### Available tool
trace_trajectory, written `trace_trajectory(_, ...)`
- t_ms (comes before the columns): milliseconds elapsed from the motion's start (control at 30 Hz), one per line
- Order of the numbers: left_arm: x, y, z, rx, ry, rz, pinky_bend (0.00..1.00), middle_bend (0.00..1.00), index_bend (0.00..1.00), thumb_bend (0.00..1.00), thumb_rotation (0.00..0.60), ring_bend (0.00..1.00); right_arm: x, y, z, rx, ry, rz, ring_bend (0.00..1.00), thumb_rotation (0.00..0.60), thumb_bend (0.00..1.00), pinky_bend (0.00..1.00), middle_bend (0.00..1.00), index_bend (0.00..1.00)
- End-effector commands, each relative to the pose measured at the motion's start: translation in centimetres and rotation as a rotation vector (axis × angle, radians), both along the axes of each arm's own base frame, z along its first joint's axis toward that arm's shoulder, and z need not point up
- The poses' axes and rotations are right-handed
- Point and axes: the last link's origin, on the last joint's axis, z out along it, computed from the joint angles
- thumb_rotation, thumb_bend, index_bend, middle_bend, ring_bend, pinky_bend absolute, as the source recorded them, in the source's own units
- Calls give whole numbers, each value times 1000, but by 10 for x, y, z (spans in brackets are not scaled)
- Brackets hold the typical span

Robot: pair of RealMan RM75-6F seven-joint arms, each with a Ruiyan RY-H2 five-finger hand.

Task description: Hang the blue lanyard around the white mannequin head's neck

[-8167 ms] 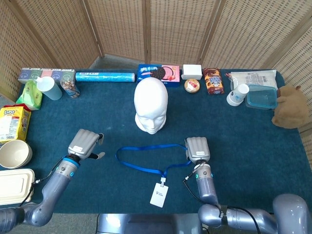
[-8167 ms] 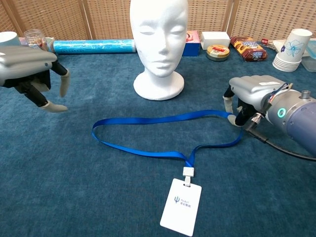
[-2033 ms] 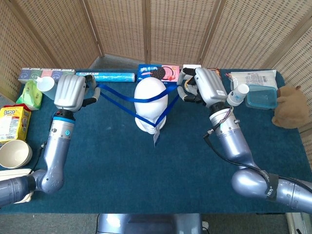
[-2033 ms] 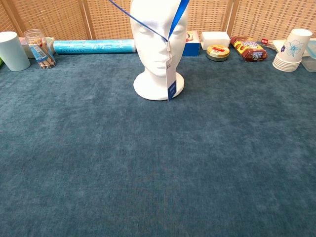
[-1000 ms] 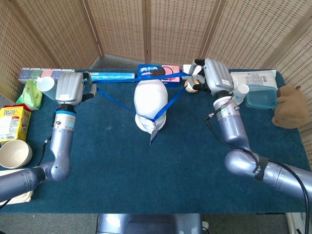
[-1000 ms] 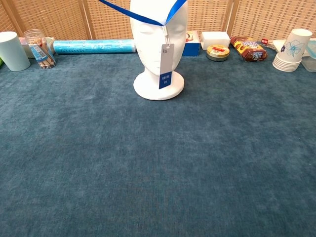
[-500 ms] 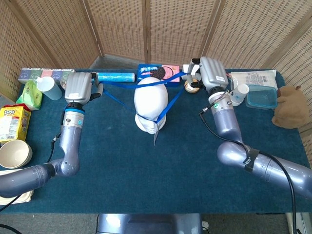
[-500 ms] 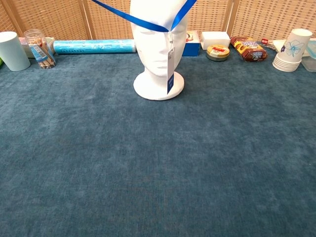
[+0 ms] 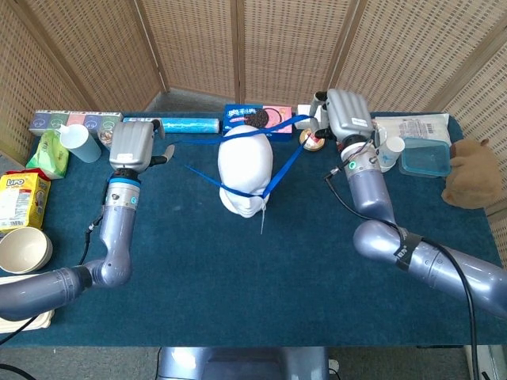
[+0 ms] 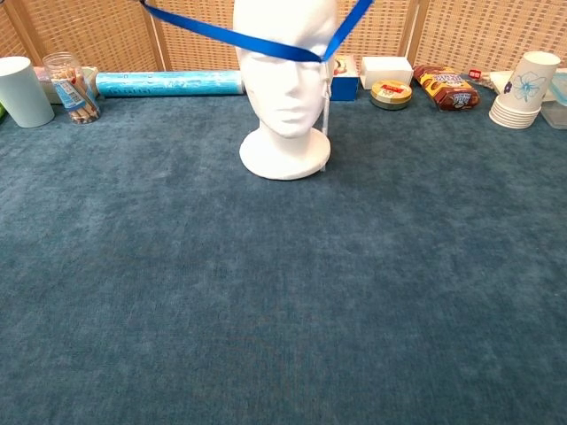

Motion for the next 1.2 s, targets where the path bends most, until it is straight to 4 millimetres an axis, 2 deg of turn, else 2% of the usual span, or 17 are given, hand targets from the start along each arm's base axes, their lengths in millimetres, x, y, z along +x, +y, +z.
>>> trace_trajectory(33,0,-2,-2,-45,15,25,383,380,263,164,449,252,-4,-3,-3,52,29,-21,486,595,436,585,418,293)
trace_trajectory(67,0,-2,-1,-51,20,30,331,335,236,149,448,200,-5,-4,-4,61,30,-24,432,584,433,525,374,277)
trace_trajectory(167,2,-3,-1,-66,36,40,269,267,208,123,442,119,-7,-5,-7,92,32,-31,339,549,424,418,309,243)
trace_trajectory(367,3,-4,2,-63,28,47,215,196,144,119,430,43,-8,-8,-7,109,26,-35,263,524,401,330,249,223)
trace_trajectory(600,2,-2,5,-51,13,50,206,147,81,102,415,17,-5,-10,-2,88,30,-36,244,526,379,316,230,216)
trace_trajectory(733,-3,-3,6,-48,6,60,192,99,37,48,312,0,-3,-9,1,80,29,-34,224,523,363,301,222,214)
trace_trajectory(833,-7,-3,8,-60,-6,72,192,99,37,37,279,0,-4,-6,2,83,15,-34,217,520,358,290,218,214)
trace_trajectory(1000,-19,-9,16,-65,7,81,192,101,38,48,273,0,-7,2,10,55,-49,-12,217,522,348,289,218,214)
trace_trajectory(1200,-42,-29,31,-70,-32,71,192,101,38,69,274,0,-21,25,21,8,-123,53,220,522,339,289,234,214)
